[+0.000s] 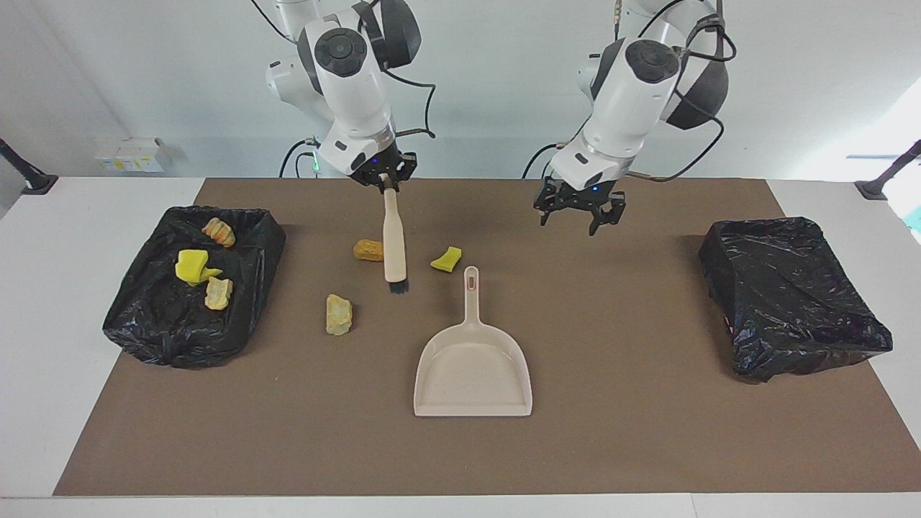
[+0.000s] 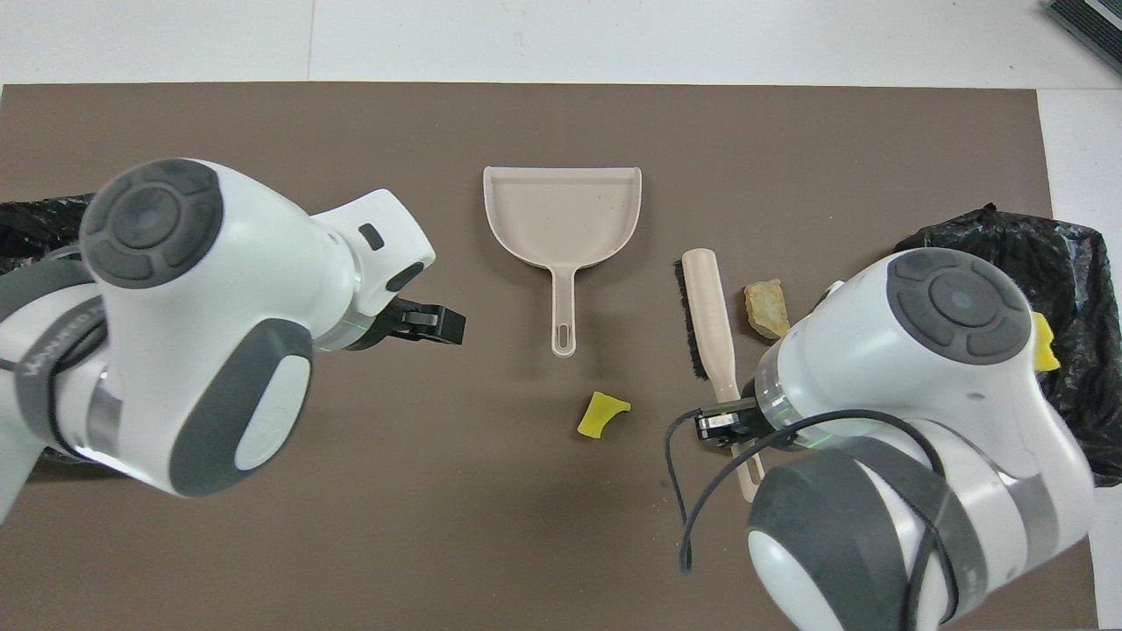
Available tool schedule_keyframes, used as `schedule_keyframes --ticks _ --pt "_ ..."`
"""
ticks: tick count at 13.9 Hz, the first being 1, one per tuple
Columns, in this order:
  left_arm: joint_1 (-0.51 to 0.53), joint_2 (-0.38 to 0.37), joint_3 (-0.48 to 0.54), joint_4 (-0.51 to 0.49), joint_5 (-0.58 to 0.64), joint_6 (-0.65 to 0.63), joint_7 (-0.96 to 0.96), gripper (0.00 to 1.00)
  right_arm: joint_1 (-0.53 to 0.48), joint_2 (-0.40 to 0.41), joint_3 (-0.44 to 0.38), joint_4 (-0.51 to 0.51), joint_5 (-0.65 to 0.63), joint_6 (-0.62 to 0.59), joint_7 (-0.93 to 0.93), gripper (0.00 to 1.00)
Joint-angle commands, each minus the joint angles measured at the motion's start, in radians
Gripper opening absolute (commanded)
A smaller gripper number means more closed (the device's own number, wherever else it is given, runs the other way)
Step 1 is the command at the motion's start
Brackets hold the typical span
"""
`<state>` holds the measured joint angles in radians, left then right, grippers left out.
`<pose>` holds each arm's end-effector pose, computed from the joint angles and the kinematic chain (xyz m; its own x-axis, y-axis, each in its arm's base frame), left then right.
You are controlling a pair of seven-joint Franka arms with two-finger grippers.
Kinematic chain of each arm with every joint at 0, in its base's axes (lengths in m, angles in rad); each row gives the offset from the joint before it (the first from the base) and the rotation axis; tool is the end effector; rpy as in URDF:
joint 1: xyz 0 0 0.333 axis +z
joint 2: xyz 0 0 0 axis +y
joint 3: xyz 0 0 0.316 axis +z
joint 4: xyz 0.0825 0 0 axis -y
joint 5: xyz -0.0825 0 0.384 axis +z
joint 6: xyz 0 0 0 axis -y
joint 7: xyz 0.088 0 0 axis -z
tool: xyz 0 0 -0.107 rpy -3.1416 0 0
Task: Sweep and dump trash in bin
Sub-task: 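Grasp the brush with the right gripper while the left gripper reaches the dustpan, then grasp the dustpan handle with the left gripper while the right gripper lifts the brush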
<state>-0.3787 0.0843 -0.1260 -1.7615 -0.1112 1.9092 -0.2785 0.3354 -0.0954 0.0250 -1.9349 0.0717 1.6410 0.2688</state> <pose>0.5184 -0.2929 0.5157 0.9816 -0.1888 0.0270 -0.1908 -0.9730 0.1298 0.4740 0.1867 0.5110 0.9750 0.0785 -0.2080 0.0778 -0.9969 -0.0119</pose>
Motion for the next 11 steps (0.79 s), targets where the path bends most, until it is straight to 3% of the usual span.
schedule_keyframes --ticks 1,4,6,9,11 --pt "-0.098 0.141 0.017 0.069 -0.008 0.098 -0.127 1.00 -0.071 0.000 0.010 -0.015 -0.079 0.002 -0.014 0.00" --pt "-0.147 0.234 0.019 0.095 -0.007 0.174 -0.165 1.00 -0.102 0.025 0.010 -0.079 -0.243 0.090 -0.017 0.00" --pt "-0.151 0.329 0.020 0.207 0.002 0.163 -0.165 1.00 -0.147 0.069 0.012 -0.088 -0.303 0.146 -0.063 0.00" --pt "-0.186 0.406 0.023 0.244 0.048 0.172 -0.185 1.00 -0.217 0.124 0.012 -0.119 -0.345 0.239 -0.201 0.00" --pt "-0.193 0.465 0.026 0.307 0.065 0.162 -0.212 1.00 -0.271 0.115 0.015 -0.188 -0.342 0.316 -0.310 0.00"
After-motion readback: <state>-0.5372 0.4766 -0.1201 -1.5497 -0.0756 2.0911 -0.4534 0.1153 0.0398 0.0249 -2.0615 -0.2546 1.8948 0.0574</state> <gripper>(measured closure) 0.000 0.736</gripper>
